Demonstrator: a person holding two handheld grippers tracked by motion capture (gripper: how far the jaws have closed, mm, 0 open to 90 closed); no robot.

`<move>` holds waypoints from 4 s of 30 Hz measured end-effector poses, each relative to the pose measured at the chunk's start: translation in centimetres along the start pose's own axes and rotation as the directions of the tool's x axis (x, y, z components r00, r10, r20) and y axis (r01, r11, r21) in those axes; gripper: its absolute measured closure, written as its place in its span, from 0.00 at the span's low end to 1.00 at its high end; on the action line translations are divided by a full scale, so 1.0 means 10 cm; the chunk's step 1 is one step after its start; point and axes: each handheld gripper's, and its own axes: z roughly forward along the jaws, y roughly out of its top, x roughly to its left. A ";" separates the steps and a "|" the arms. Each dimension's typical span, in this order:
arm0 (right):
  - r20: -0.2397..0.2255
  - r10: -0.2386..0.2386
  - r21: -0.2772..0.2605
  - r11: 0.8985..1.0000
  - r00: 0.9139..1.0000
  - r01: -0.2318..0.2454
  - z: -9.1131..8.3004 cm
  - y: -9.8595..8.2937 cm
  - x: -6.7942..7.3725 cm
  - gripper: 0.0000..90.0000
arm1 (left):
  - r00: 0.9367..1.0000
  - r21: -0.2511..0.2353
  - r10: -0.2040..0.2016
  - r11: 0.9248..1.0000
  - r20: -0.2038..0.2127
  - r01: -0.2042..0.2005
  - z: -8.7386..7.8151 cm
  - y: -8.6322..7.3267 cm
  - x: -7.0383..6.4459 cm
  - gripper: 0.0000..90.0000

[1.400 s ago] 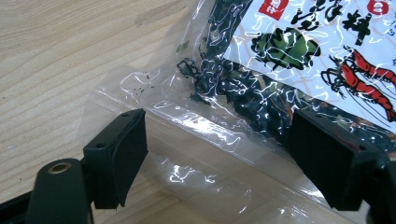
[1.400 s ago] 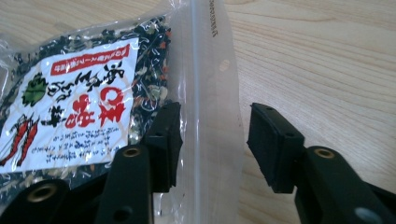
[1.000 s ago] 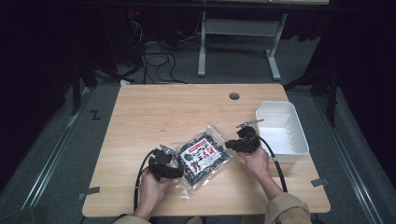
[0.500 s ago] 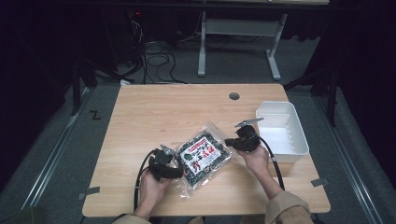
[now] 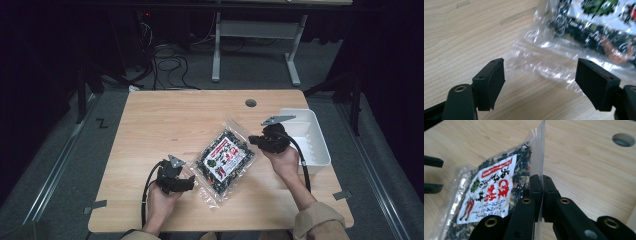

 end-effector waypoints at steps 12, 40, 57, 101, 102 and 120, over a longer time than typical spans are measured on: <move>0.007 -0.033 -0.029 0.999 0.999 0.033 -0.34 0.20 -0.01 1.00 | 1.000 0.023 -0.006 1.000 0.020 0.006 0.03 -0.01 0.01 0.25; 0.067 -0.189 -0.060 0.979 0.980 0.193 -1.07 0.64 0.26 1.00 | 0.999 0.067 0.003 0.998 0.051 -0.007 0.08 -0.04 -0.01 0.29; 0.162 -0.173 -0.086 0.978 0.972 0.188 -1.36 0.87 0.12 1.00 | 0.995 0.061 -0.024 0.998 0.095 0.018 0.09 -0.03 0.01 0.30; 0.354 -0.021 -0.162 0.983 0.935 0.084 -1.99 0.71 -0.52 1.00 | 0.990 0.009 -0.042 0.999 0.138 0.041 0.02 -0.04 0.00 0.28; 0.358 -0.018 -0.160 0.984 0.933 0.080 -2.00 0.69 -0.55 1.00 | 0.990 0.008 -0.040 0.999 0.136 0.040 0.02 -0.04 0.00 0.28; 0.404 0.049 -0.170 0.985 0.913 0.022 -2.01 0.48 -0.77 1.00 | 0.993 0.024 -0.021 1.000 0.113 0.019 0.04 -0.04 -0.02 0.29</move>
